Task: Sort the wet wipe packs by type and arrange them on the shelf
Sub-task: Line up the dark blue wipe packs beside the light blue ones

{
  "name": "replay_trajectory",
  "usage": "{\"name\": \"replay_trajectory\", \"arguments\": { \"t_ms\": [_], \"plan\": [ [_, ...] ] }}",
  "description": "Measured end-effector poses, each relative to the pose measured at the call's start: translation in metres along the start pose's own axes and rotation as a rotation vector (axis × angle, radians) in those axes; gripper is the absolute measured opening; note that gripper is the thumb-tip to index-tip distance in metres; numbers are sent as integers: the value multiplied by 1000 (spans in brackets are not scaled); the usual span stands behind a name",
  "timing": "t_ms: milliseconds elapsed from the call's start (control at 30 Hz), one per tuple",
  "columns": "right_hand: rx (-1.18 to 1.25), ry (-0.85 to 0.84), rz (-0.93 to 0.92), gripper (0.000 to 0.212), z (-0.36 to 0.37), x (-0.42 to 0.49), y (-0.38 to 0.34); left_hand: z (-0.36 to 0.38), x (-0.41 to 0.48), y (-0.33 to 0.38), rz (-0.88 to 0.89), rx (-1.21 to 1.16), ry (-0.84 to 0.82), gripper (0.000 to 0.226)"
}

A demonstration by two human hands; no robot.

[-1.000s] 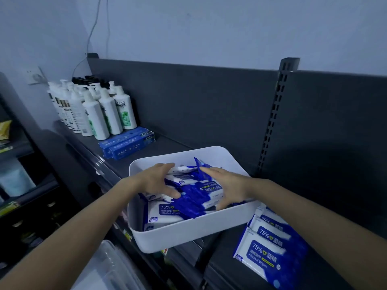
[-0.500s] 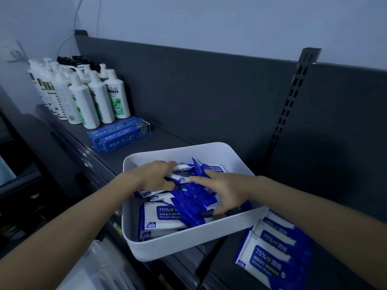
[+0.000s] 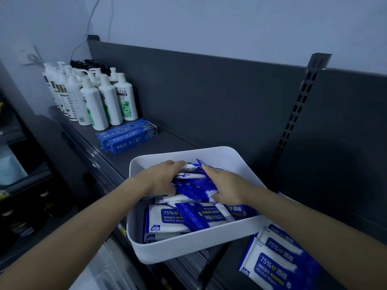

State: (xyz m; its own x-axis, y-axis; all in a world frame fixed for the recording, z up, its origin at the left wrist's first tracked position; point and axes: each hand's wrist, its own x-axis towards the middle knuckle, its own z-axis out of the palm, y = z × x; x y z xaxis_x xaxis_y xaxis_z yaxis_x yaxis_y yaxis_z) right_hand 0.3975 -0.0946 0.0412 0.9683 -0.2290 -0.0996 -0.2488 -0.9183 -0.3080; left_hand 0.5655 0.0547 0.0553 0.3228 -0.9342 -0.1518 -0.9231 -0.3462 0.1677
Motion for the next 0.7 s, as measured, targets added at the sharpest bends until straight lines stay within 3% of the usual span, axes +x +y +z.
{"name": "replay_trajectory", "arguments": {
  "t_ms": [133,300,700],
  "plan": [
    [99,118,-1,59,-10,-2,8,2,2,1,-18,-7,50,73],
    [207,176,-12,50,-10,-11,9,-4,1,-6,39,6,195,51],
    [420,563,-17,44,-32,-44,4,-18,-12,23,104,-235,626,48]
  ]
}}
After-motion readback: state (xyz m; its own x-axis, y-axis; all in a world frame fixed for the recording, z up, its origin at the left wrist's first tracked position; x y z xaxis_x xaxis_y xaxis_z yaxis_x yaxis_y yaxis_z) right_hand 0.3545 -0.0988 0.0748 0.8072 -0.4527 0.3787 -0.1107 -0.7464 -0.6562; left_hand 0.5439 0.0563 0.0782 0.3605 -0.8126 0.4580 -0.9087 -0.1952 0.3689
